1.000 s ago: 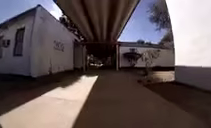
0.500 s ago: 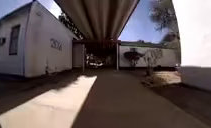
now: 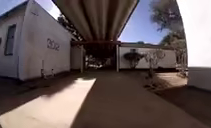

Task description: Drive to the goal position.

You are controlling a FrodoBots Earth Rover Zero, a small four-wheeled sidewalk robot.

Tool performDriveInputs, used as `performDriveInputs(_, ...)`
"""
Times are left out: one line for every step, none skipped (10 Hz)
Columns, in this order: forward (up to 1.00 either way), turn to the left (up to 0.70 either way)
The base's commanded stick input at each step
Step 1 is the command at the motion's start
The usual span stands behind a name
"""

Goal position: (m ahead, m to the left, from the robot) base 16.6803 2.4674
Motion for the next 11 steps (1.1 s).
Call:
performDriveInputs(0.70,0.00)
performDriveInputs(0.70,0.00)
performDriveInputs(0.70,0.00)
performDriveInputs(0.70,0.00)
performDriveInputs(0.70,0.00)
performDriveInputs(0.70,0.00)
performDriveInputs(0.70,0.00)
performDriveInputs(0.70,0.00)
performDriveInputs(0.70,0.00)
performDriveInputs(0.70,0.00)
performDriveInputs(0.70,0.00)
